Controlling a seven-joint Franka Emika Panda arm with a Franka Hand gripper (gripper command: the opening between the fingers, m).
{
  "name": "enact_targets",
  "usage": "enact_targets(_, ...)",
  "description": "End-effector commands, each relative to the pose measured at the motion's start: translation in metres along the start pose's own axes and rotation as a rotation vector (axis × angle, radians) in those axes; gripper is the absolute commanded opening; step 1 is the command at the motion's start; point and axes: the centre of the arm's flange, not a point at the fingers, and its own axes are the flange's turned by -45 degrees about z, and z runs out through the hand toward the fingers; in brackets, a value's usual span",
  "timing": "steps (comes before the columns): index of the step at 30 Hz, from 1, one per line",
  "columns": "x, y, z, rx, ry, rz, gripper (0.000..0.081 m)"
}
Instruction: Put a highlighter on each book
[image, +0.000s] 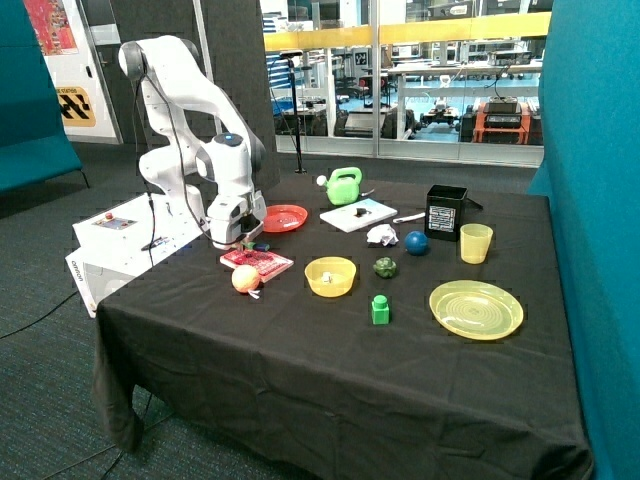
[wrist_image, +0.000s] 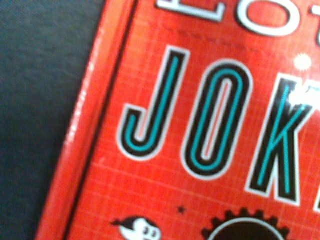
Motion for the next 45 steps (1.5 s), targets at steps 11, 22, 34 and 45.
enact_targets(11, -0.004, 0.0, 0.024, 0.0037, 0.0023, 0.003, 0.0)
enact_targets(22, 0.008, -0.013, 0.024, 0.0037, 0.0024, -0.018, 0.0)
enact_targets(34, 0.015, -0.026, 0.023, 0.0036, 0.0024, -0.045, 0.0491)
enact_targets(45, 0.013, -0.029, 0.023, 0.0036, 0.0024, -0.052, 0.0571)
